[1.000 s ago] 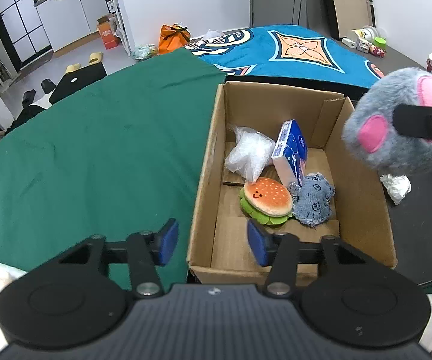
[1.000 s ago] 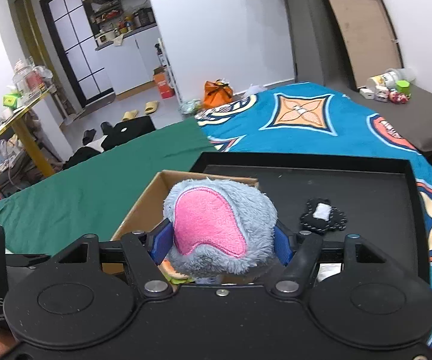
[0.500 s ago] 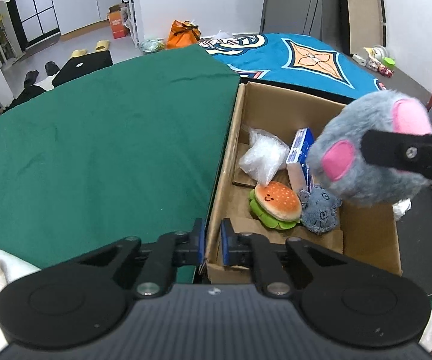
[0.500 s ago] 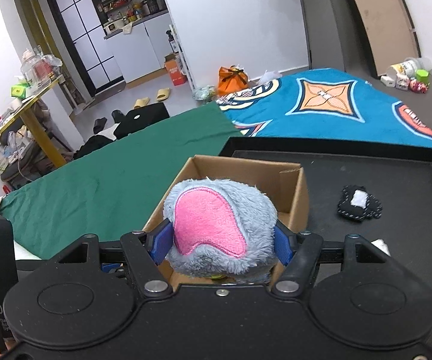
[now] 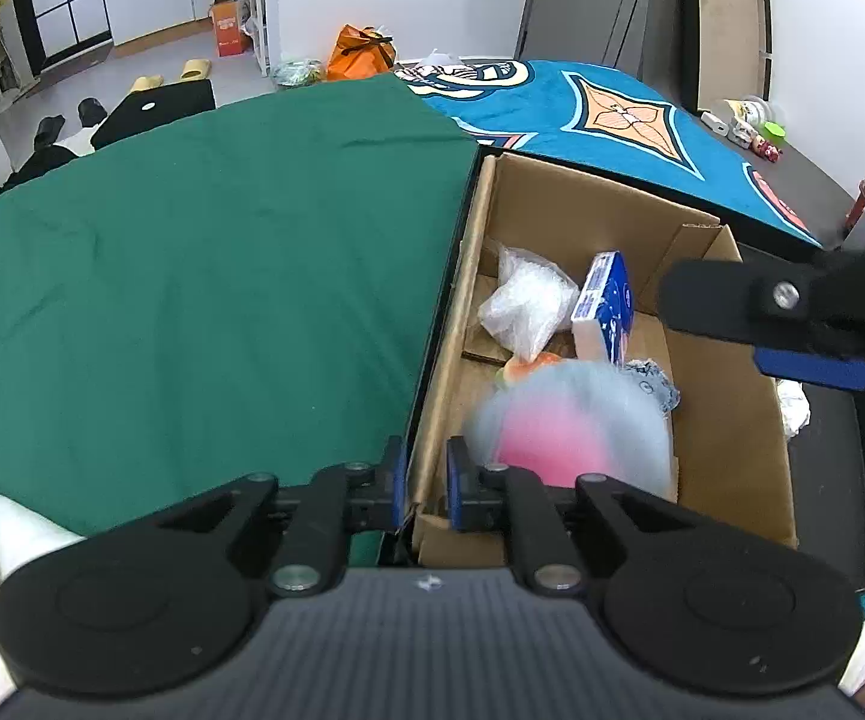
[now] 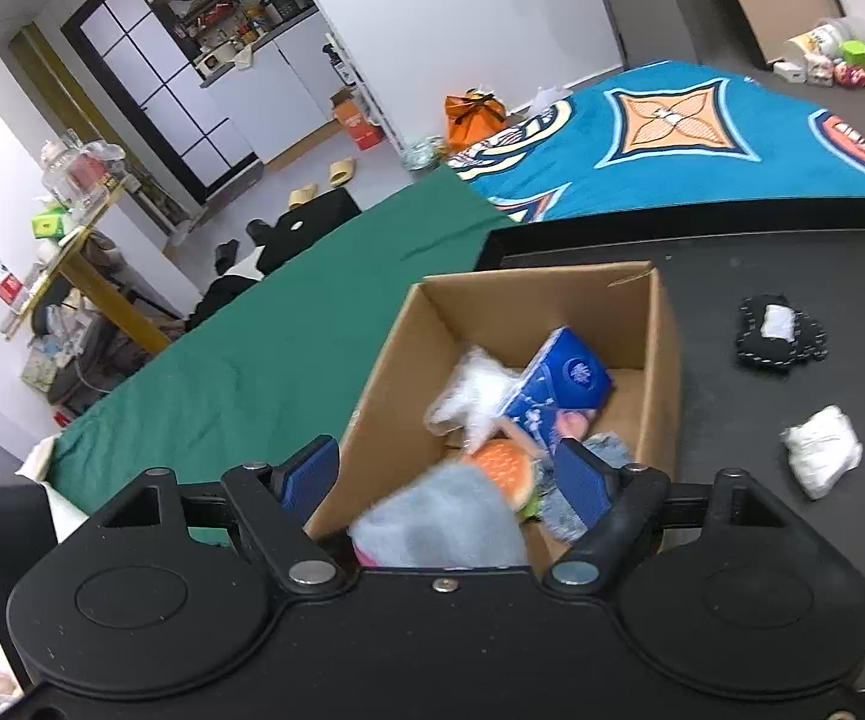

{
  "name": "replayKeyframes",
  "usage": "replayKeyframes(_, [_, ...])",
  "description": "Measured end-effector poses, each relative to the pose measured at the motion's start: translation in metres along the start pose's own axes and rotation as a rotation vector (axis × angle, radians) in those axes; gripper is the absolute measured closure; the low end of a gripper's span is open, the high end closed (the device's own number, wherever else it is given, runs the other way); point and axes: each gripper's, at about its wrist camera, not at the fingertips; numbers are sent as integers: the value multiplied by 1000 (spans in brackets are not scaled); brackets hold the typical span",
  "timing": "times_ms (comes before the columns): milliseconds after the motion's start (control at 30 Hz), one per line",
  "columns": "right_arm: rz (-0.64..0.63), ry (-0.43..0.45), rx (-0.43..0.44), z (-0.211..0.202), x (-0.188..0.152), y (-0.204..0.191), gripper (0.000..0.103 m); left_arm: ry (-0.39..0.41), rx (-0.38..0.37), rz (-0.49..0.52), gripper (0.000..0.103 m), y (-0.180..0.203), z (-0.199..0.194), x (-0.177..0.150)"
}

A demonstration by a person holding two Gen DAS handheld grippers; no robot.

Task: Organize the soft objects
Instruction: 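Lift the plush mouse, carry it over the box, release with right gripper, then move the right gripper to the white crumpled tissue and grasp it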

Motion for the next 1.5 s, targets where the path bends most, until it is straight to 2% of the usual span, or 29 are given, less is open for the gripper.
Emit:
replayKeyframes(167, [-34, 23, -19, -13, 3, 5, 25, -13, 12, 7, 86, 2, 0, 1])
replayKeyframes(233, [-62, 35, -26, -19, 5, 6, 25, -14, 16, 21, 79, 5, -2, 1])
replayKeyframes(300, [-82, 48, -40, -24, 7, 8, 25, 0, 25, 37, 64, 7, -5, 2])
replayKeyframes(400, [-90, 65, -53, -31, 10, 16, 25, 20, 39, 56, 51, 13, -8, 5])
replayKeyframes(567, [-103, 88, -82, -37, 13, 33, 25, 27, 51, 89, 48, 21, -13, 6])
replayKeyframes(767, [-89, 92, -115, -37, 11, 57, 27, 42, 60, 126, 37, 32, -17, 11])
replayKeyframes(1167, [-41, 53, -164, -22, -8, 105, 33, 28, 83, 183, 35, 56, -6, 17])
replayKeyframes(1500, [-33, 34, -222, -5, -23, 133, 33, -14, 121, 242, 35, 72, 8, 17])
Point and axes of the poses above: each gripper's, at about its wrist camera, not at the fingertips, and z roughly the way its jaws point, y to its right, x to its top, and after that the axes turned 15 degrees about y, right-handed
